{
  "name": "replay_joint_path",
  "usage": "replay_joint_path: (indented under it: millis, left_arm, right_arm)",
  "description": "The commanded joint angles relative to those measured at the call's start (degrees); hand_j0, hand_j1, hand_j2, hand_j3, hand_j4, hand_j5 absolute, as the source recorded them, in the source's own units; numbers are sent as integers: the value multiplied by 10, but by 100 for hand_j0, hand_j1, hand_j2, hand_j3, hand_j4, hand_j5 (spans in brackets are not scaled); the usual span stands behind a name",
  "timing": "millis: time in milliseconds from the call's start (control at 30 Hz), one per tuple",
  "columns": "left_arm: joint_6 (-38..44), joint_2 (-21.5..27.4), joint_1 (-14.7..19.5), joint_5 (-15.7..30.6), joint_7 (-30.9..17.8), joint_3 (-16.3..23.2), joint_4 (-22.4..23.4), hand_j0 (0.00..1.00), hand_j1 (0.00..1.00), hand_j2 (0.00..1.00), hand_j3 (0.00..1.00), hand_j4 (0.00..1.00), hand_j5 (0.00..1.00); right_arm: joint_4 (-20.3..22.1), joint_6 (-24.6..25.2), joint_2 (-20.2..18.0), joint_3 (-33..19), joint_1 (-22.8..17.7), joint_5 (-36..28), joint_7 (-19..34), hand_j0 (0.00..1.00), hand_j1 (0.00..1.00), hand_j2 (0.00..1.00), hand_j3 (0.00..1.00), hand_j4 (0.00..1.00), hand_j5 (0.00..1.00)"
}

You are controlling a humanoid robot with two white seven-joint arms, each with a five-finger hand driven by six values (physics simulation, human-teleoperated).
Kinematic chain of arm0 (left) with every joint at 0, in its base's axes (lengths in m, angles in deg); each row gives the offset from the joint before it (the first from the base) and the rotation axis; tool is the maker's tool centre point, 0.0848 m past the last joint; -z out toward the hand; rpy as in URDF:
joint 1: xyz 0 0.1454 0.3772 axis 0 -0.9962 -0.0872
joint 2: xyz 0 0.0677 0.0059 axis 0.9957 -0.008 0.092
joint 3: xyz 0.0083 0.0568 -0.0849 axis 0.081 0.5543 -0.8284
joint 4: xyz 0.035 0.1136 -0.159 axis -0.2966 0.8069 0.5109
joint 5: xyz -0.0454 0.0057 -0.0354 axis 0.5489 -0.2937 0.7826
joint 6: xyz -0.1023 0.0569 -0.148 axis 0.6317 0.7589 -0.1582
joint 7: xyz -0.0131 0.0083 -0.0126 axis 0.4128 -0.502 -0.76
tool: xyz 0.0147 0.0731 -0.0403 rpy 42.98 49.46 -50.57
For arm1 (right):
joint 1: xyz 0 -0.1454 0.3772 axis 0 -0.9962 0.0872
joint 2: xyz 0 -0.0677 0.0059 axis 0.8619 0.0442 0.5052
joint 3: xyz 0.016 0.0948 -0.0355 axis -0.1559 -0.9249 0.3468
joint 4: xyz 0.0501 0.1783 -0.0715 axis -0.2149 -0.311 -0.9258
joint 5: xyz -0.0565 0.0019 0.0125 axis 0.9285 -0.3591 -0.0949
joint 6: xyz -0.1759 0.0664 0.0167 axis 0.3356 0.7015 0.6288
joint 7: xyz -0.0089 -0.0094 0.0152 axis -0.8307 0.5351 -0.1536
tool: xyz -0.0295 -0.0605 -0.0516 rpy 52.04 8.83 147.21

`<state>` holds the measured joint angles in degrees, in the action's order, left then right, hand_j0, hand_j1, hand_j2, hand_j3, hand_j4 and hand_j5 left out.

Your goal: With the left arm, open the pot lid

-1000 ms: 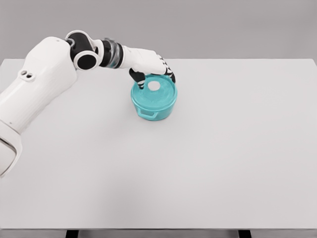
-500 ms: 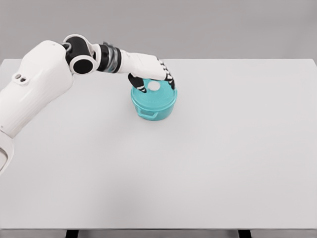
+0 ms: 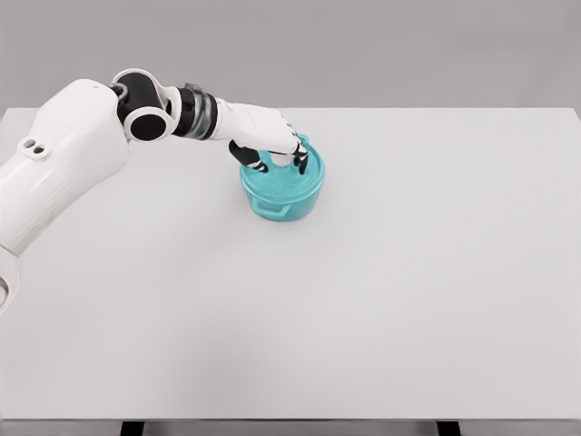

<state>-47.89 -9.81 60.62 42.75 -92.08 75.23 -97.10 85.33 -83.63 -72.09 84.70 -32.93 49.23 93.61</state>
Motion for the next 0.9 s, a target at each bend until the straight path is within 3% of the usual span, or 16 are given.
replay_joint_path:
  millis: [0, 267, 367, 633, 800, 867]
  left_arm:
    - [1, 0, 0, 2, 0, -1, 0, 56, 56, 56, 56, 56, 56]
    - [1, 1, 1, 3, 0, -2, -1, 41, 41, 41, 41, 41, 41]
    - [1, 6, 3, 5, 0, -5, -1, 41, 41, 41, 41, 41, 41]
    - [1, 171, 0, 2, 0, -10, -53, 40, 40, 40, 40, 40, 40]
    - [1, 206, -20, 0, 0, -12, -53, 42, 42, 42, 42, 42, 42]
    - [1, 207, -21, 1, 0, -11, -53, 47, 47, 47, 47, 47, 47]
  right_arm:
    - [0, 0, 0, 0, 0, 0, 0, 100, 100, 100, 100, 100, 100]
    - [0, 0, 0, 0, 0, 0, 0, 100, 100, 100, 100, 100, 100]
    - [0, 0, 0, 0, 0, 0, 0, 100, 100, 100, 100, 100, 100]
    - [0, 0, 0, 0, 0, 0, 0, 100, 100, 100, 100, 100, 100]
    - [0, 0, 0, 0, 0, 0, 0, 100, 100, 100, 100, 100, 100]
    - [0, 0, 0, 0, 0, 0, 0, 100, 100, 100, 100, 100, 100]
